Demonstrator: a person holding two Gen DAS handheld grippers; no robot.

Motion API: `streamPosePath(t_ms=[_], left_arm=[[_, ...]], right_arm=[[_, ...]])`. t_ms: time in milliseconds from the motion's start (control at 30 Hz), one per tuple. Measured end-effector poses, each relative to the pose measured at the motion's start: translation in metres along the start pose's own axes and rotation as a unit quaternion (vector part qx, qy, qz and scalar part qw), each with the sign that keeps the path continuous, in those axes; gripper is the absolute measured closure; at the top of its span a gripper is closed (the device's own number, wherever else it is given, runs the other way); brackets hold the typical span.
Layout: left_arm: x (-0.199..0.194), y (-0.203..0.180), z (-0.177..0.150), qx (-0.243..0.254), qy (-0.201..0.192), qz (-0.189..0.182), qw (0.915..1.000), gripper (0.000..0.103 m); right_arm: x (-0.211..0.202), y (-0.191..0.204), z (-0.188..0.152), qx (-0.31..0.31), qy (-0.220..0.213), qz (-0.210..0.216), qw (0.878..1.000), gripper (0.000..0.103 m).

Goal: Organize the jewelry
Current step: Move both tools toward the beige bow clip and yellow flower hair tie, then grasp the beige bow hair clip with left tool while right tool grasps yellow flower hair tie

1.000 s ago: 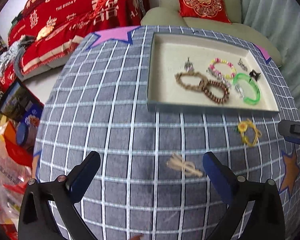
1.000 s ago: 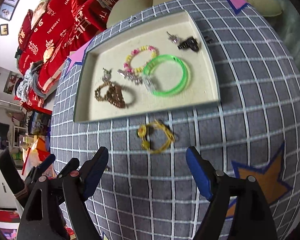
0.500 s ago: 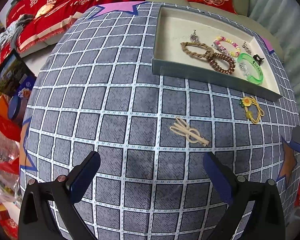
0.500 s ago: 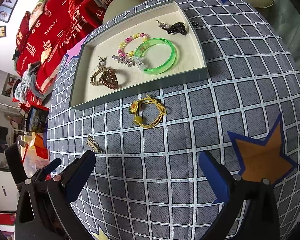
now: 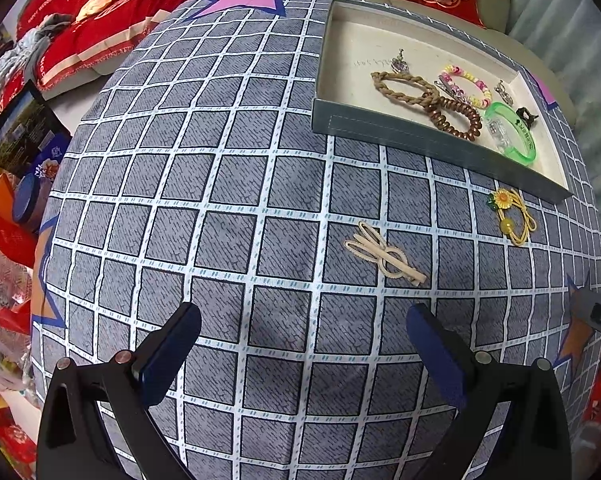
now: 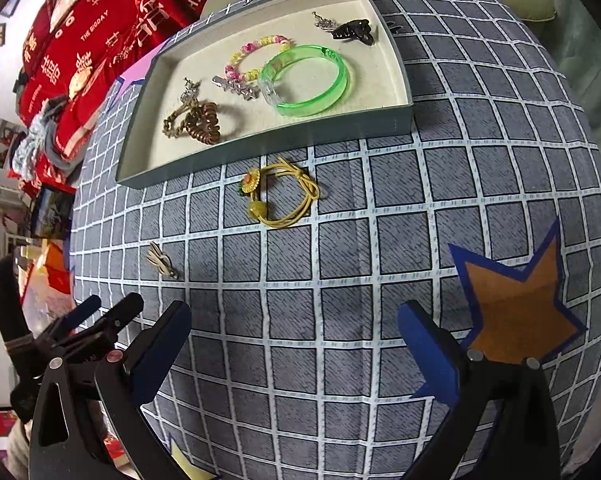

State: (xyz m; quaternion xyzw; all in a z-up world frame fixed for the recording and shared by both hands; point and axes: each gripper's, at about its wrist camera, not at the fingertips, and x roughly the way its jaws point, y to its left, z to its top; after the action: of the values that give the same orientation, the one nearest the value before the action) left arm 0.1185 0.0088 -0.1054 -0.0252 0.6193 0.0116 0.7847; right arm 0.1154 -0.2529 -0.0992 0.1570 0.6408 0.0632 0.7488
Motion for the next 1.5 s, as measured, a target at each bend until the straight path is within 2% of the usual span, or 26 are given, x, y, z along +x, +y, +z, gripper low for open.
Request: streamPosePath(t_ms=[200,400,667,900,1100,1200,1500], left_arm=[[0.006,0.000,0.000,-0.015,0.010,-0.001,0.9998,0.000],[0.011,0.005,0.001,-0.043,0.022,-0.036,0.9982,0.000],[0.029,-0.004,0.023,-0.060,0.030,-0.044,0.9967,0.000],[0.044,-0.010,0.033,-0.052,0.026,-0.017,0.9982,0.000],[0.056,-0.028,0.047,-0.021,0.016,0.016,0.9995,0.002],[0.063,-0.043,0.052,-0.010,0.008,0.017,0.9998,0.004],[0.058,-0.034,0.042,0.025,-0.004,0.025,0.9994,0.004]], right_arm=[[0.002,-0.003,-0.001,-0.007,0.002,-0.013,1.000,0.000],[0.003,-0.009,-0.001,-0.011,0.004,-0.026,1.000,0.000],[0.004,-0.003,0.018,-0.042,-0.007,-0.052,0.998,0.000],[0.011,0.002,0.034,-0.055,-0.009,-0.057,0.997,0.000],[0.020,0.007,0.043,-0.068,-0.007,-0.061,0.996,0.000],[0.026,0.012,0.048,-0.078,-0.005,-0.064,0.995,0.000],[0.049,0.030,0.059,-0.106,0.006,-0.078,0.991,0.000]])
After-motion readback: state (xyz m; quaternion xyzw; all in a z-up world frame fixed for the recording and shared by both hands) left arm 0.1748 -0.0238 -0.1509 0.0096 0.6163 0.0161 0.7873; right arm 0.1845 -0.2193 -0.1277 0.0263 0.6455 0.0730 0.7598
